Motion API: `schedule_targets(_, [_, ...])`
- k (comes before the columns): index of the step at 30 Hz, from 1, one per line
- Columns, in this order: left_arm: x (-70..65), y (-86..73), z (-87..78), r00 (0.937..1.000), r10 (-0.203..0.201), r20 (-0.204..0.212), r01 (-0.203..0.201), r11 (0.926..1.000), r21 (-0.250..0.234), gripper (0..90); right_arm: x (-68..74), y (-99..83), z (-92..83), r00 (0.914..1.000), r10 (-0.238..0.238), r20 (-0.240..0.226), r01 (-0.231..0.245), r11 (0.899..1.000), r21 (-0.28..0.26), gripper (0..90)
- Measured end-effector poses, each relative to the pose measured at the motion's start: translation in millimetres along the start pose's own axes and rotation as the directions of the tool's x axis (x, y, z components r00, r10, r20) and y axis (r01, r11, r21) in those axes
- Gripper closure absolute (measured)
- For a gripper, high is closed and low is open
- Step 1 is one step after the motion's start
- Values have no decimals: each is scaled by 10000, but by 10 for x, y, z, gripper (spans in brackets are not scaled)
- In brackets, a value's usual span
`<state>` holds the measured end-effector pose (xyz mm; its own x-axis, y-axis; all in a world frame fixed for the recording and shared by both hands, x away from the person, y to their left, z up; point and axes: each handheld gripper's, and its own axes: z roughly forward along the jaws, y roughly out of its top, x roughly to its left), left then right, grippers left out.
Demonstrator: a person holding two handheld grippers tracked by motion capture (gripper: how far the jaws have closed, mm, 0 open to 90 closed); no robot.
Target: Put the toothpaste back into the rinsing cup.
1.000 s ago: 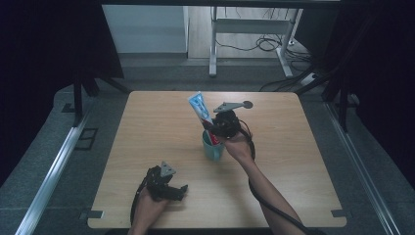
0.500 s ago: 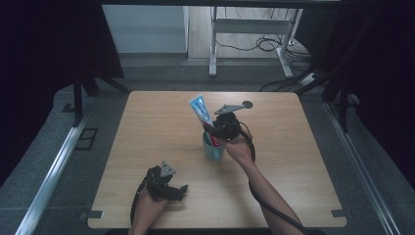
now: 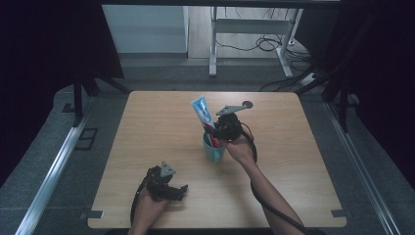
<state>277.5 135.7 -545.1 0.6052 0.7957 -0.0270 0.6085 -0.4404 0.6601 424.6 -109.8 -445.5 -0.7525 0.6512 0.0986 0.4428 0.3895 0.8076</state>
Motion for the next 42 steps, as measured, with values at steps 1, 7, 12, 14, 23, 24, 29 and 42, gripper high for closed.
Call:
schedule_targets(1, [-1, 0, 1, 10000, -17, -5, 17, 10000, -21, 0, 1, -1, -1, 10000, -26, -8, 26, 10000, 21, 689])
schedule_targets(7, [-1, 0, 1, 10000, -15, -4, 15, 10000, -19, 0, 2, -16, -6, 10000, -74, -63, 75, 9999, 83, 683])
schedule_targets(12, [0, 0, 0, 10000, 1, -1, -1, 10000, 0, 0, -4, -33, -11, 9999, -46, -120, 47, 9999, 122, 679])
schedule_targets(14, [-1, 0, 1, 10000, -19, -1, 19, 10000, -20, 0, -6, -40, -11, 9999, -65, -115, 66, 9998, 164, 677])
schedule_targets(23, [-1, 0, 1, 10000, -17, -1, 17, 10000, -14, 0, -4, -130, 26, 9997, -245, -16, 245, 9974, 680, 668])
schedule_targets(24, [1, 0, 0, 10000, 14, -5, -14, 10000, 5, 0, -5, -151, 39, 9996, -297, 4, 295, 9969, 735, 666])
schedule_targets(29, [1, 0, -1, 10000, 16, -5, -16, 10000, 7, 0, -16, -167, 24, 9998, -186, -57, 189, 9977, 658, 664])
schedule_targets(42, [-1, 0, 1, 10000, -11, -1, 11, 10000, -10, 0, -27, -151, -31, 9999, 128, -93, -124, 9990, 424, 582])
